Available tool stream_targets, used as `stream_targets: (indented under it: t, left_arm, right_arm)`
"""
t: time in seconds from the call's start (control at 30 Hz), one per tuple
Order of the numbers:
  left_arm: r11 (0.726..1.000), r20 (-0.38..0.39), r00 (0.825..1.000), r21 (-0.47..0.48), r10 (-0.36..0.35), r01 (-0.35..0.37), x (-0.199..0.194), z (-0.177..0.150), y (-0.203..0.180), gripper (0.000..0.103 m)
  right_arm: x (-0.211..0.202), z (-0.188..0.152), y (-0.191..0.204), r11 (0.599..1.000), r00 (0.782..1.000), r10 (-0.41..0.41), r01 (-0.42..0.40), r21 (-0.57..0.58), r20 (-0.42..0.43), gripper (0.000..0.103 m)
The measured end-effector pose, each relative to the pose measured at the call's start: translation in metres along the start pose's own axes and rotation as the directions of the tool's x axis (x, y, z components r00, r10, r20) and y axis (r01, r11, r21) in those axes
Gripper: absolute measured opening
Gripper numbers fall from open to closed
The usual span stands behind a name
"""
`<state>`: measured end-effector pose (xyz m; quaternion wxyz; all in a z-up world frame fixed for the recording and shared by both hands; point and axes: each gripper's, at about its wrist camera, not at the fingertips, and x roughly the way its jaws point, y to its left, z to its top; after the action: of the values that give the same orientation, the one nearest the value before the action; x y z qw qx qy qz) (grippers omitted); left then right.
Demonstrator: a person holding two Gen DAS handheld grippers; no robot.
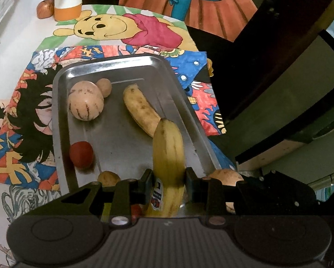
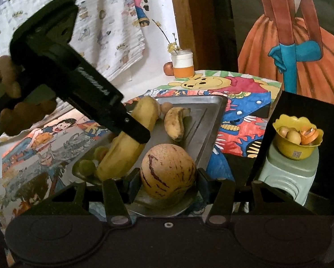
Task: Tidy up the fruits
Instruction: 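Lower the banana and the striped melon onto the tray with both tools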
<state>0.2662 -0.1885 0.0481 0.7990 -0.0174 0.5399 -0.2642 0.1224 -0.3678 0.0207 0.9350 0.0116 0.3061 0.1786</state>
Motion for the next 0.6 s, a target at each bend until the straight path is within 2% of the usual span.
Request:
stream_targets:
  t: [0.13, 0.6]
  left_arm:
    - [1.0, -0.011, 1.0, -0.005, 0.021, -0.021, 0.007, 0.001, 0.004, 0.033]
    - [0.999, -0.015, 1.0, -0.035, 0.017, -0.018, 0.019, -0.002, 0.012, 0.033]
  right_arm:
    - [0.001, -0.004, 0.005, 1.0, 1.0, -0.018, 0.018, -0.017, 0.012, 0.055]
    - [0.003, -0.01, 0.016, 0.996, 0.996, -0.075, 0.077, -0.046, 0.041, 0.055]
